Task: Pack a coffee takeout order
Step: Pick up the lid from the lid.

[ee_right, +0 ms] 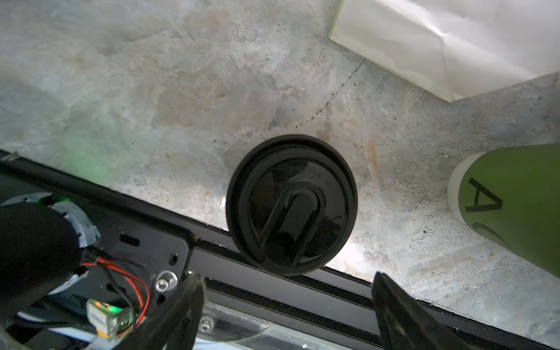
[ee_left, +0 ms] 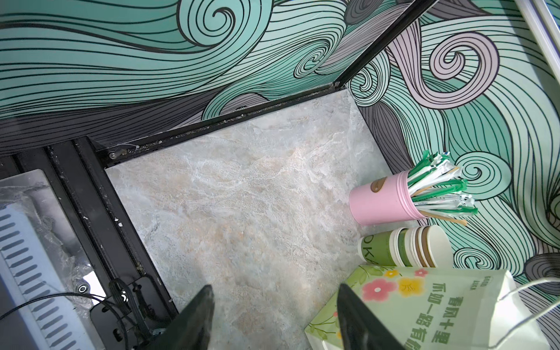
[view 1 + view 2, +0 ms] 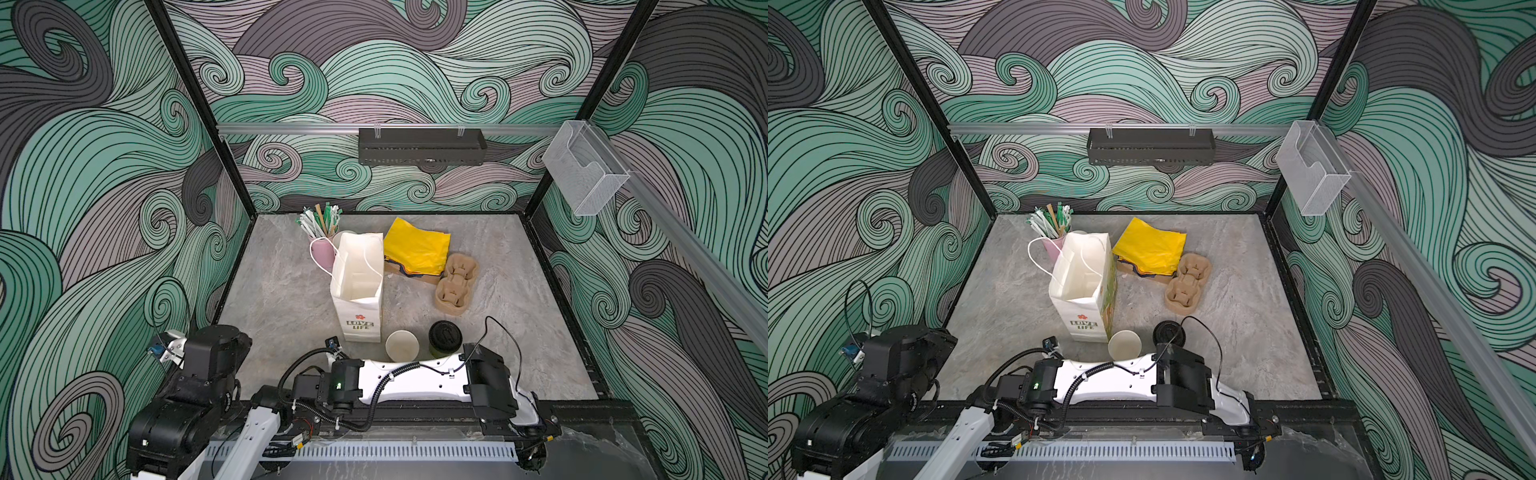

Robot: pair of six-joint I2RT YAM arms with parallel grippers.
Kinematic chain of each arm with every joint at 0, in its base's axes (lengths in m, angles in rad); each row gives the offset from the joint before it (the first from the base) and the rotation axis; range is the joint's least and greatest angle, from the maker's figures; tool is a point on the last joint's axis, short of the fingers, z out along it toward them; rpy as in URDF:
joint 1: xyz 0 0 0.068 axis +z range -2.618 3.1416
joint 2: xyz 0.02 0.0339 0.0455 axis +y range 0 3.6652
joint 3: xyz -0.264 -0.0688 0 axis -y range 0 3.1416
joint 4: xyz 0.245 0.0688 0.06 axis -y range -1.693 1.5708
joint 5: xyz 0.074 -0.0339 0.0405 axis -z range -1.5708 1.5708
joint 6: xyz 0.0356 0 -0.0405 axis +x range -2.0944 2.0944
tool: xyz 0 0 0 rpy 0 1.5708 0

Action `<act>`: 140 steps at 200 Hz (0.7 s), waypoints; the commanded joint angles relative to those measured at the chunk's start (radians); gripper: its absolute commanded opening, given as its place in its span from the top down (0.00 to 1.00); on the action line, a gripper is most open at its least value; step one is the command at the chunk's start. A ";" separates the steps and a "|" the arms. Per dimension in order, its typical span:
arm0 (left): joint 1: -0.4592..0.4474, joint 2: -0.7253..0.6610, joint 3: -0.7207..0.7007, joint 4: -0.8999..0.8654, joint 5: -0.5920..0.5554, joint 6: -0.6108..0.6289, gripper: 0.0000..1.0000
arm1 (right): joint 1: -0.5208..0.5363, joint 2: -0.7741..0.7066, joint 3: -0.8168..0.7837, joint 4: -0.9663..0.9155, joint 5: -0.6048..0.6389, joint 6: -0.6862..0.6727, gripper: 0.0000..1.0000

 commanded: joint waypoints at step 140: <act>0.007 -0.010 -0.016 -0.027 0.014 0.013 0.37 | -0.057 0.046 -0.044 0.085 0.016 0.141 0.19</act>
